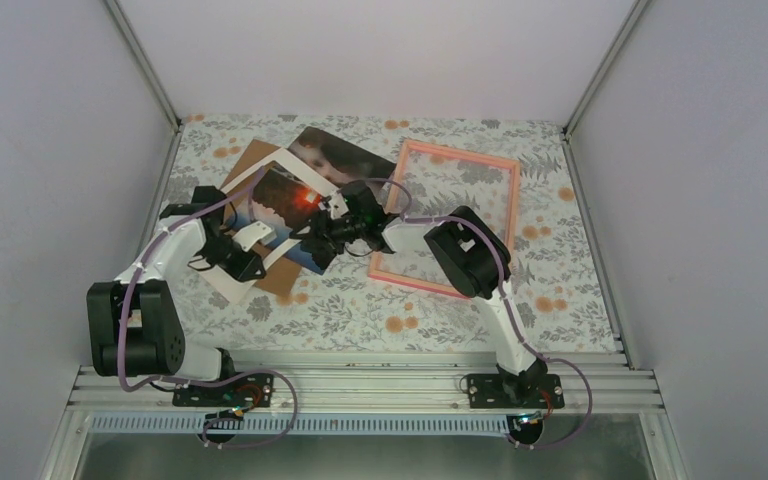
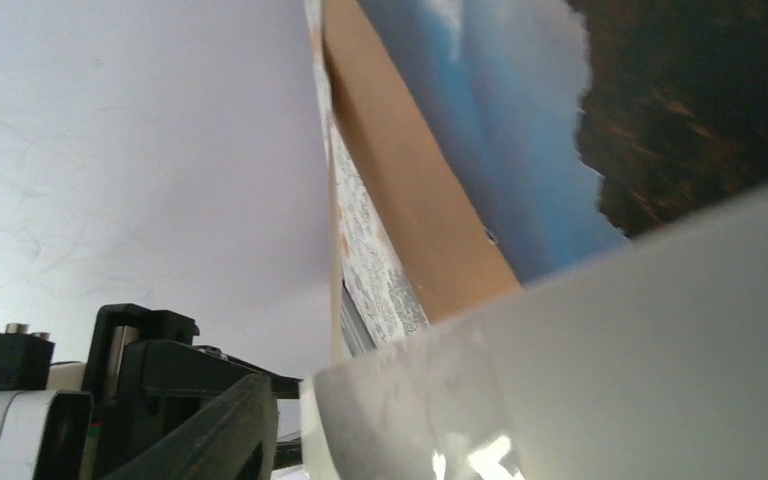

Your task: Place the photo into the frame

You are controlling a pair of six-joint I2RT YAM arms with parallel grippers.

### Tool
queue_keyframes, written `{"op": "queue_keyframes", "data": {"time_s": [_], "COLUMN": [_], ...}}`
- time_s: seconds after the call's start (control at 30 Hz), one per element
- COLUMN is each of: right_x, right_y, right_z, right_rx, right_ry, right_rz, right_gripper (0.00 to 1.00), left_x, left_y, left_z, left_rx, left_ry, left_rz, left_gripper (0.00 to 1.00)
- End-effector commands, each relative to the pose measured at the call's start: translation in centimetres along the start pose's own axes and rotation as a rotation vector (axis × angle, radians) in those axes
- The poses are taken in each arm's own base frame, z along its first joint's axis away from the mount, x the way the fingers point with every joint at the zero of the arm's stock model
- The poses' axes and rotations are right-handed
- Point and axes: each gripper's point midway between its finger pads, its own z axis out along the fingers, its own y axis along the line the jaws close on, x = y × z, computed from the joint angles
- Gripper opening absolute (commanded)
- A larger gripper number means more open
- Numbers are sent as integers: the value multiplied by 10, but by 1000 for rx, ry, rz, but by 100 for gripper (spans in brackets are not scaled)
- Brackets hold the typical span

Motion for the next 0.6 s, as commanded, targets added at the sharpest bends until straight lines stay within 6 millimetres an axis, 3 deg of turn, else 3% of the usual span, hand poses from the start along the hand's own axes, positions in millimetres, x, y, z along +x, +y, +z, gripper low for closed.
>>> {"op": "queue_keyframes", "data": {"time_s": [0.0,0.13,0.23,0.27,0.4,0.53,0.57], "right_x": [-16,-19,-20,-20,-19,-14,-10], "right_y": [14,23,32,37,65,98,103], "right_z": [4,3,0,-2,-10,-22,-26], "right_rx": [-58,-74,-81,-81,-79,-59,-53], "right_ry": [-32,-39,-45,-48,-52,-45,-32], "right_rz": [27,10,-10,-33,-206,-446,-493], "right_gripper": [53,36,10,5,4,4,4], "left_x": [-18,-21,-22,-23,-41,-75,-83], "left_y": [-6,-8,-6,-6,9,34,41], "left_z": [-9,-7,-9,-11,-39,-106,-125], "left_rx": [15,19,-3,-11,-101,-218,-245], "left_ry": [-56,-53,-57,-63,-148,-360,-417], "left_rz": [10,1,0,-1,-22,-53,-65], "left_gripper": [21,21,24,29,68,98,100]}}
